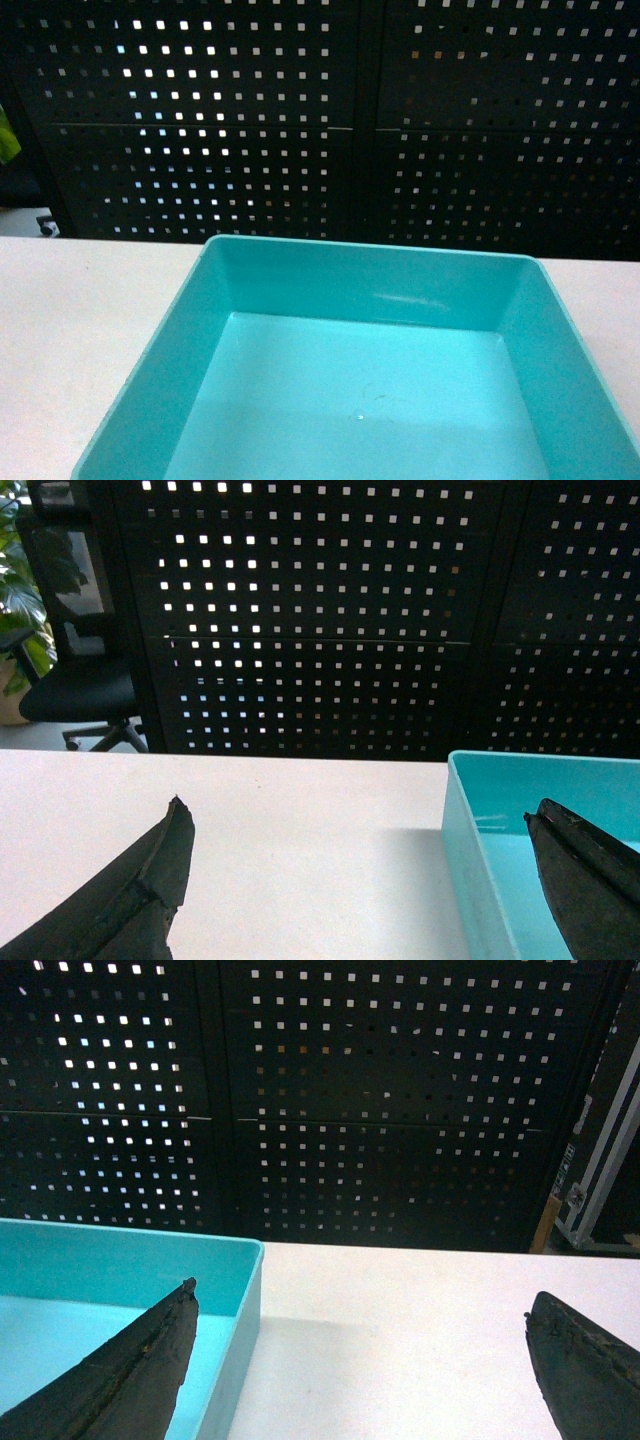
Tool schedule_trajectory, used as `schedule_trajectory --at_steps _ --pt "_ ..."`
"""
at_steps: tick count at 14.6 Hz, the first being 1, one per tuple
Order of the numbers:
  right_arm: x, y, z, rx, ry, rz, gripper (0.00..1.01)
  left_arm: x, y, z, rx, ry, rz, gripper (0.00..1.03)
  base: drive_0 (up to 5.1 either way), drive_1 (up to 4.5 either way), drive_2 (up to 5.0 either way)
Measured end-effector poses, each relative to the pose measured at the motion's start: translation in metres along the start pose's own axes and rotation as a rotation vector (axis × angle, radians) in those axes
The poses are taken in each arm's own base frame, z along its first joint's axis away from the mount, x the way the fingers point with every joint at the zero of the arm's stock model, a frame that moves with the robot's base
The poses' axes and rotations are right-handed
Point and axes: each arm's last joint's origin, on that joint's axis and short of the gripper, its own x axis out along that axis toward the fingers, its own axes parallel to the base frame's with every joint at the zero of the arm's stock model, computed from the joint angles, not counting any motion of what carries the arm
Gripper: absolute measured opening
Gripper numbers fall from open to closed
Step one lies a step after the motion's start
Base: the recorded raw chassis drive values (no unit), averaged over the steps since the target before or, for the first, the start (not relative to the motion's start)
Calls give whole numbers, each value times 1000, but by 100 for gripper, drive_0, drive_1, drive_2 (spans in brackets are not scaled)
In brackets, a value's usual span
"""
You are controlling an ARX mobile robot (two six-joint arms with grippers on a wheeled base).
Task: Stack blue boxes stably on right
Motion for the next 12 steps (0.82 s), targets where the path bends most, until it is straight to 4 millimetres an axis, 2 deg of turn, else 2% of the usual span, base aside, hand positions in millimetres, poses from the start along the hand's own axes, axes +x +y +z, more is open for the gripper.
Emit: schedule_trajectory --at_steps 12 --pt "0 0 0 0 0 0 98 0 0 0 0 0 0 98 0 0 0"
